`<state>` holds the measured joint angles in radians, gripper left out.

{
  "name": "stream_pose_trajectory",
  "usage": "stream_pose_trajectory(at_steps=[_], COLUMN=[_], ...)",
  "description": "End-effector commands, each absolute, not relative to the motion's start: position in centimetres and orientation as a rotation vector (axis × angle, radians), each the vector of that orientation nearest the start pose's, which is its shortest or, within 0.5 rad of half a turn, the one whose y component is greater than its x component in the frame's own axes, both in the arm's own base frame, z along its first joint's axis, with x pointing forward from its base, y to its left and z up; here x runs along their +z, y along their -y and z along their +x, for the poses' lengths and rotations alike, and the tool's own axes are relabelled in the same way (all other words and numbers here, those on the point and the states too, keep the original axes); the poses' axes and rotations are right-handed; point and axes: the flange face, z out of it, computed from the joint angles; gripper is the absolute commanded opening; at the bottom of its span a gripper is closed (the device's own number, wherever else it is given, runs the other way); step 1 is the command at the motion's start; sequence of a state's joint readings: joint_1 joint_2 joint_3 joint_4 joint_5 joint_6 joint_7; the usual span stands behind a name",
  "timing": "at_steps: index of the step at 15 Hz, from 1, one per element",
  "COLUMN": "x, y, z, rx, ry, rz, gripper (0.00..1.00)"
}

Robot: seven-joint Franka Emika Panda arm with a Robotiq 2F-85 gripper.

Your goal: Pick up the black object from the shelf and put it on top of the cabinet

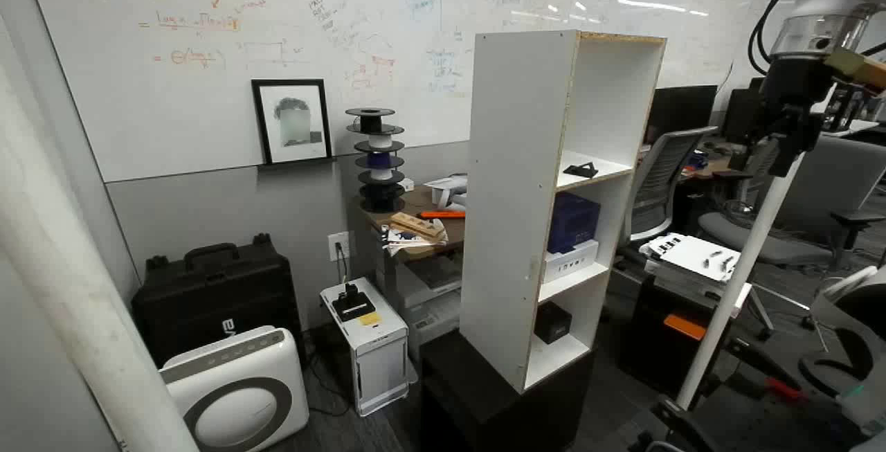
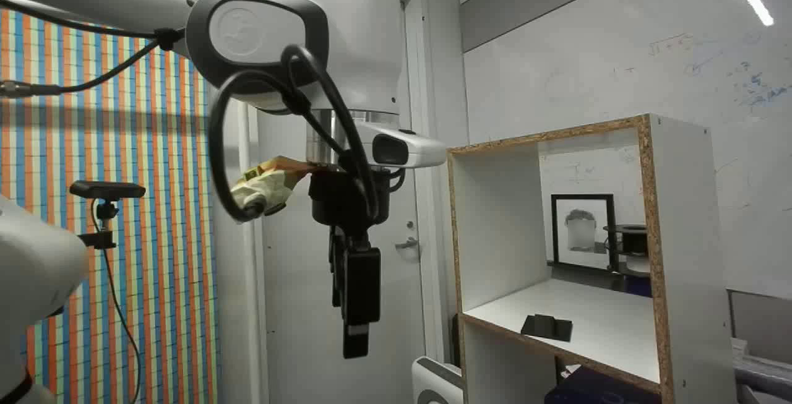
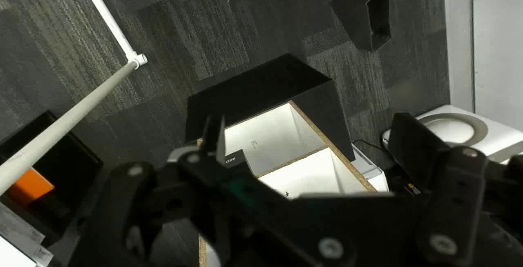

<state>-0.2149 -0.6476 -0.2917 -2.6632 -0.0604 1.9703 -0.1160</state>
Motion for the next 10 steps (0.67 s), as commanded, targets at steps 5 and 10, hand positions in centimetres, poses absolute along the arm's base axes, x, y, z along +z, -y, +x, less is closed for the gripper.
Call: stream_pose_trajectory(at_steps=[5,10], x=[42.82,42.79], y=[16.79,17.12], z=[30.06,30.29], rx=[0.03,0.003], ry=[-0.455,-0.337], rz=[-2.977,-2.992], gripper=[1.0,1.0])
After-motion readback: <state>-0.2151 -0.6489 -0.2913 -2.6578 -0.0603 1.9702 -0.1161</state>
